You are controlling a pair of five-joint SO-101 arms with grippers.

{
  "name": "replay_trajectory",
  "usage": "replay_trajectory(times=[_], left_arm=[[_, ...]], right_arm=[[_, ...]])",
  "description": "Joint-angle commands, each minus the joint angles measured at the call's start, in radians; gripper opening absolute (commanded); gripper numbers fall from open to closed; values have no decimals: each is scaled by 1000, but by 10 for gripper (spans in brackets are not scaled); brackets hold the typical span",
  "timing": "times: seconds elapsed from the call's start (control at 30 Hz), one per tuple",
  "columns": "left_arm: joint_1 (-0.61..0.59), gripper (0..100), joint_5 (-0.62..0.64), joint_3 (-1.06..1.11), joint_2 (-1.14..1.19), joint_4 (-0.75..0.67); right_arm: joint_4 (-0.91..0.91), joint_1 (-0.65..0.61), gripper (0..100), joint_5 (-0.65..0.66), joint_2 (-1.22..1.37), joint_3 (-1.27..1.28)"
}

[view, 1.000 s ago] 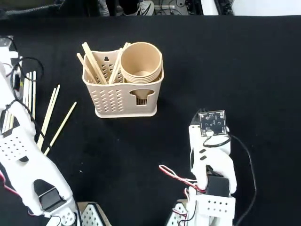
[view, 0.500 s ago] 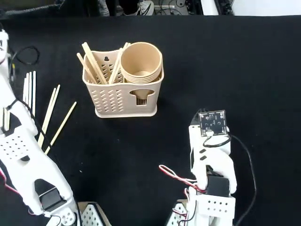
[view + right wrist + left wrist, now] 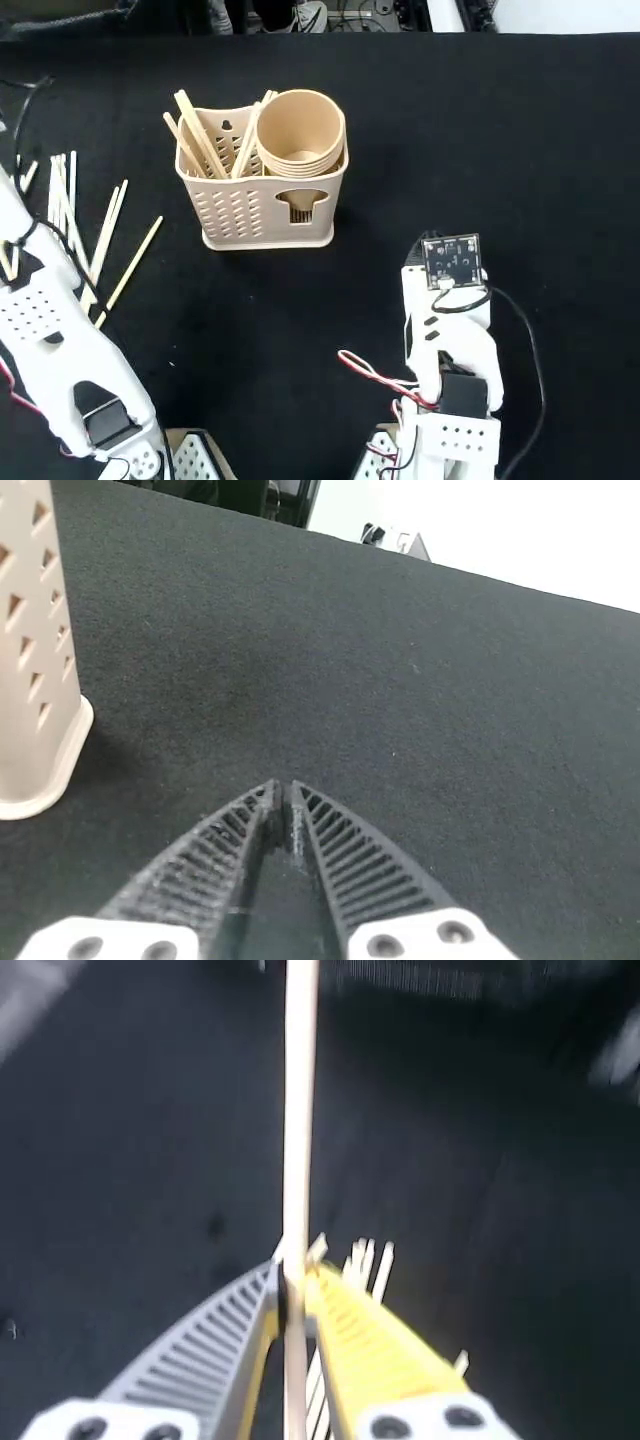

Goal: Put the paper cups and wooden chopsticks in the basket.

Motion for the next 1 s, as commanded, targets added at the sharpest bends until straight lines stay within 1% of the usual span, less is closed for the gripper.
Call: replay_trajectory(times=[0.0,0.13,0.3,0.43,0.67,0.97], left_arm=[[58,29,31,-41,-126,3],[94,29,72,-41,-222,3],[163,29,87,-41,-341,5],[226,29,157,-41,-419,5],[404,28,164,-25,-563,6],[642,28,166,223,-760,5]], right_arm=[[-2,-11,11,-3,-13,-4],[-2,-11,11,-3,-13,-4],[-2,-11,11,-2,-13,-4],[-2,-11,11,-2,-13,-4],[-2,-8,11,-2,-13,-4],[-2,-8,11,-2,-13,-4]])
